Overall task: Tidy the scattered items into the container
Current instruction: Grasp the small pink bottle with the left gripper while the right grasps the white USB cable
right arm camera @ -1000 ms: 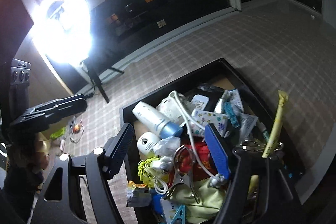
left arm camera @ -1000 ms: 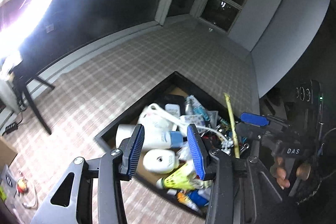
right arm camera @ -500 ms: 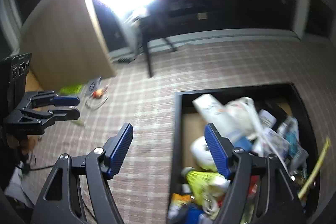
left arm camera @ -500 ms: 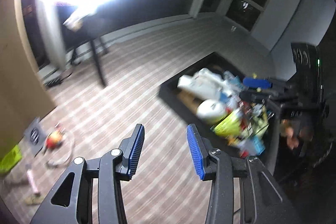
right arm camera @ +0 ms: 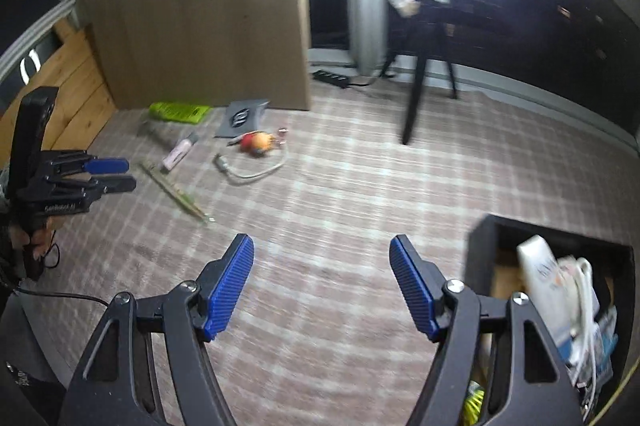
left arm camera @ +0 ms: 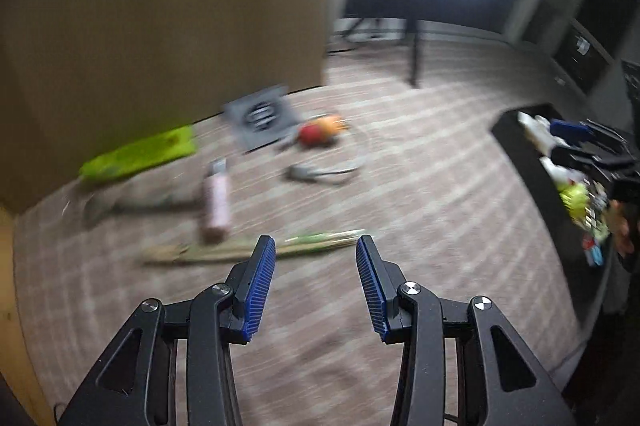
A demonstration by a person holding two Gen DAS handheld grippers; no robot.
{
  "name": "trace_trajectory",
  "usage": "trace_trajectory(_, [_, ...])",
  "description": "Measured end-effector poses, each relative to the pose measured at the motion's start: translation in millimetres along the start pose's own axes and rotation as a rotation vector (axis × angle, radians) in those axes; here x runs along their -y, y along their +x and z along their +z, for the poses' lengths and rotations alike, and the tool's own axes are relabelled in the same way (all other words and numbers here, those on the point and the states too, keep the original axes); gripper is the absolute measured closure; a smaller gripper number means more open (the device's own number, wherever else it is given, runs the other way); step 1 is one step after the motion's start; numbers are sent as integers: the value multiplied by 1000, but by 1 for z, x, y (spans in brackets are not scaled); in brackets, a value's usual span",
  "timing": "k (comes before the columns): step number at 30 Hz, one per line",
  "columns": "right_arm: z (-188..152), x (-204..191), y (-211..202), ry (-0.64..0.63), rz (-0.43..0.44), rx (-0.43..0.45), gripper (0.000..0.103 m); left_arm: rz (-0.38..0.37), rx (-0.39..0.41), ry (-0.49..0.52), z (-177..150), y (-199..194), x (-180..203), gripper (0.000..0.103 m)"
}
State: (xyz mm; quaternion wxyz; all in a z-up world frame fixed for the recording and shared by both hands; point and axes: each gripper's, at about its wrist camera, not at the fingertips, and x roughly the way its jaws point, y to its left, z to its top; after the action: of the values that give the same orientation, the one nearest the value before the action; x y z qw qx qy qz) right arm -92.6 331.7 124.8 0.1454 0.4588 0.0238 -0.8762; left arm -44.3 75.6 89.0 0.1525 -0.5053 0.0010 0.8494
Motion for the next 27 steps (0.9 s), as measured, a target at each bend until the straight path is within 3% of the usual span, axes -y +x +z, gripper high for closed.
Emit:
trace_trajectory(5, [12,-35,25,-84,42,-24,34,39,0,-78,-11,5,-31,63])
trace_trajectory(11, [29,-70,58,-204,93,-73,35,42,-11,-93,-6,18,-42,65])
trace_trajectory(15, [42,-88,82,-282,126,-119,51,67,-24,-76,5,33,-43,66])
trace_trajectory(27, [69,-113,160,-429,154,-256,60,70,-91,-101,21,78,-56,73])
